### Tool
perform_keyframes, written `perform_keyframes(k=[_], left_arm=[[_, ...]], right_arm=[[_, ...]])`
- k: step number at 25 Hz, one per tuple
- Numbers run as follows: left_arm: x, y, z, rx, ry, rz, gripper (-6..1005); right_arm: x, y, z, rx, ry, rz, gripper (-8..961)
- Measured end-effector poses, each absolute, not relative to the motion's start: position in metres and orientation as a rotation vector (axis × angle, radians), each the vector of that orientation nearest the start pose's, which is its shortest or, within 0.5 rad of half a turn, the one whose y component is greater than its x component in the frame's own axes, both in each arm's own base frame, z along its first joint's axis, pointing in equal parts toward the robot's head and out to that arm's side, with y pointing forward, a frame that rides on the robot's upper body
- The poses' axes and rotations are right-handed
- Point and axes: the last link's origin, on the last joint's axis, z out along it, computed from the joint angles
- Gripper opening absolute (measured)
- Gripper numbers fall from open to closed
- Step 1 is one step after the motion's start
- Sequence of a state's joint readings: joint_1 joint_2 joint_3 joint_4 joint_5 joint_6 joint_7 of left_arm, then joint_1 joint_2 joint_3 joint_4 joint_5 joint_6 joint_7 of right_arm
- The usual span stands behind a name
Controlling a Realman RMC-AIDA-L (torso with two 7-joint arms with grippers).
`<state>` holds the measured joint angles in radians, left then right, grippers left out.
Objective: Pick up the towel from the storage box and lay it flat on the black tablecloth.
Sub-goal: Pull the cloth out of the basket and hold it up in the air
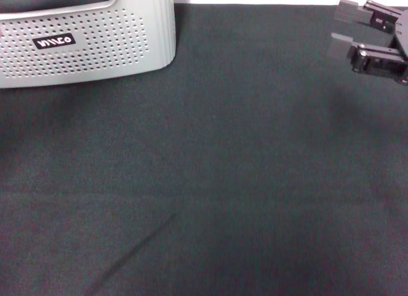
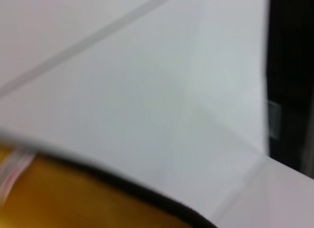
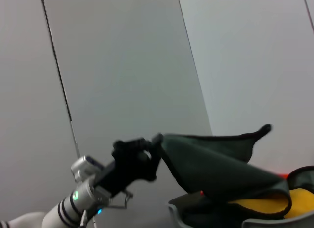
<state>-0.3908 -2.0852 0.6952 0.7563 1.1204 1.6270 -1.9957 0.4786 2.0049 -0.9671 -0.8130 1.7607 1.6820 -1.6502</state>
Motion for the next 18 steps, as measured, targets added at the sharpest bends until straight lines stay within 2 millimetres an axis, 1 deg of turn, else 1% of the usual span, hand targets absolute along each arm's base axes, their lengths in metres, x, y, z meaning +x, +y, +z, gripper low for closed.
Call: perform_keyframes(k=[4,8,13,18], left_arm=[[-0.209,0.322,0.125,-2.117,-0.954,-1.899,25],[-0.186,0.313,0.132,-2.279,-0.872,-1.873,25],[-0.171,0.304,0.134,-2.419,-0.813,-1.818,25],[-0.160,0.294,0.135,-2.564,-0.741,-1.752,26]], right_arm=[[0.190,0.333,0.062,-2.649,0.344,1.276,851],[0.191,0.332,0.064,-2.644,0.345,1.284,850],[0.190,0.328,0.065,-2.653,0.329,1.297,850],[0.188,0.325,0.067,-2.684,0.302,1.303,845]])
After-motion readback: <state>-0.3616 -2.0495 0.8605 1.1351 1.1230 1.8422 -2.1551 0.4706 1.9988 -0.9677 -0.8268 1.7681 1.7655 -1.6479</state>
